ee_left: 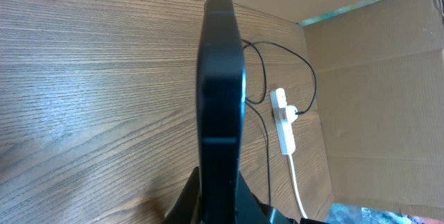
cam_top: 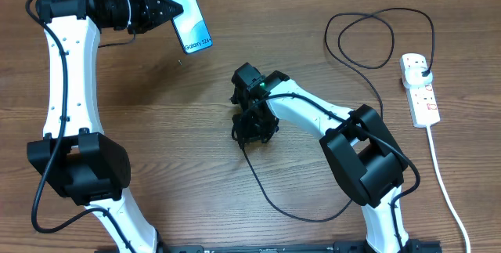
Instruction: Plug charger to phone and switch on socket
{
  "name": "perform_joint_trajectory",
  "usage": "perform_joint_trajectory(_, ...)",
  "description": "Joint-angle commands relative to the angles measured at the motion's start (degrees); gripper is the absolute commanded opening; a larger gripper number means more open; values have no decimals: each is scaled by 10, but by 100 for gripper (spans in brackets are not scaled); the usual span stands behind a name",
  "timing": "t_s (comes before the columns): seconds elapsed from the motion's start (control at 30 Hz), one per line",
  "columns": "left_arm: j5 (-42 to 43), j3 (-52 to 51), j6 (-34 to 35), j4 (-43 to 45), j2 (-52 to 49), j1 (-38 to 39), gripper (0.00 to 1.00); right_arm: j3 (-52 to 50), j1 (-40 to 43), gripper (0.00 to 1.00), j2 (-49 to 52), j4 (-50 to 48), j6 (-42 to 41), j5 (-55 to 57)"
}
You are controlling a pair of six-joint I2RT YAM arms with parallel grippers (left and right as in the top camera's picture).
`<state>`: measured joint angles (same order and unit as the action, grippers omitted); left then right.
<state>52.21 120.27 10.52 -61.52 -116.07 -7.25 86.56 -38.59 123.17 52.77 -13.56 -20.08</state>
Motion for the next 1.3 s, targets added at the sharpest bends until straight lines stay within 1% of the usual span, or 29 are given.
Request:
perform_joint_trajectory(0.0,14,7,2,2,1,-2,4,-20,-19,18,4,2,-14,5)
perform_joint_trajectory(0.2,14,7,2,1,1,-2,4,-20,-20,17,4,18,-15,-36)
perform_joint_trajectory(0.4,14,7,2,0,1,-2,4,-20,-20,17,4,31,-14,-35)
perform_joint_trajectory(0.57,14,7,2,-1,1,-2,4,-20,-19,18,4,9,-15,-17)
perform_joint_trajectory(0.73,14,7,2,-1,1,-2,4,-20,-19,20,4,-2,-15,17)
perform_joint_trajectory(0.77,14,7,2,-1,1,-2,4,-20,-19,21,4,-3,-14,21)
perform_joint_trajectory(1.0,14,7,2,-1,1,-2,4,-20,-19,22,4,-16,-8,21)
perform_joint_trajectory(1.03,14,7,2,-2,1,-2,4,-20,-19,22,4,-16,2,21)
perform_joint_trajectory(1.1,14,7,2,-2,1,-2,4,-20,-19,18,4,-13,5,21)
perform_joint_trajectory(1.13,14,7,2,-2,1,-2,4,-20,-20,8,4,-12,5,21)
perform_joint_trajectory(1.17,14,7,2,-2,1,-2,4,-20,-20,4,4,-13,5,21)
perform_joint_trajectory(1.27,14,7,2,-2,1,-2,4,-20,-20,4,4,-14,5,20)
